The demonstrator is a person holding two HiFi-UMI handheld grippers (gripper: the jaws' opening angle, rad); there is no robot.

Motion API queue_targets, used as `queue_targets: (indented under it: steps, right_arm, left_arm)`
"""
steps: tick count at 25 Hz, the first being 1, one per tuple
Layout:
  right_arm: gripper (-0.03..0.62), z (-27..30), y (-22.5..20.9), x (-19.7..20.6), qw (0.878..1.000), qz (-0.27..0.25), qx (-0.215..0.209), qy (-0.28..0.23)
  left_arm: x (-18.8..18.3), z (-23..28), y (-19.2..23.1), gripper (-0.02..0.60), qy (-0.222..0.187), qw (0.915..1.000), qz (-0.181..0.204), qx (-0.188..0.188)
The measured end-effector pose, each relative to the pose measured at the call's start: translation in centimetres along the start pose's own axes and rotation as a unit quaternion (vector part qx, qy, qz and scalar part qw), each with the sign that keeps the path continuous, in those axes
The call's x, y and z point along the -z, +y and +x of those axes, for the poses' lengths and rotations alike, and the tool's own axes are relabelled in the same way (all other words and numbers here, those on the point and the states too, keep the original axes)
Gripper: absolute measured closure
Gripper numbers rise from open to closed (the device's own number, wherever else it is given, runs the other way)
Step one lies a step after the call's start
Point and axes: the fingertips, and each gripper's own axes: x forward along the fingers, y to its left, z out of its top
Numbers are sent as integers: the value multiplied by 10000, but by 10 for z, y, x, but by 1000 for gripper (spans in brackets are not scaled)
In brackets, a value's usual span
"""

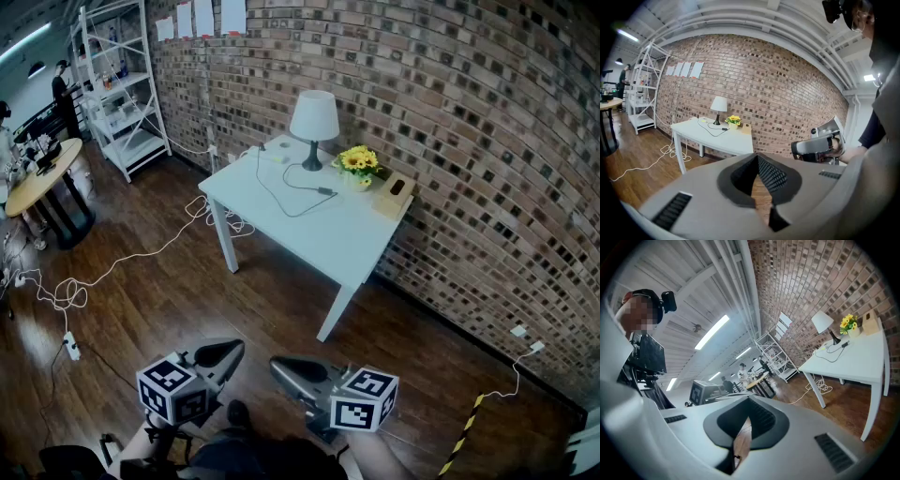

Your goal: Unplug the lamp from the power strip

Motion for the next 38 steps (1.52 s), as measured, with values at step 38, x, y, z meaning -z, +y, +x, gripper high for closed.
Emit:
queue_targets:
  steps: [38]
  right_arm:
    - [599, 214, -32, -70, 9995, -30, -66, 321]
  left_arm:
    - [-63, -21, 217, 572, -231, 9991, -355, -11]
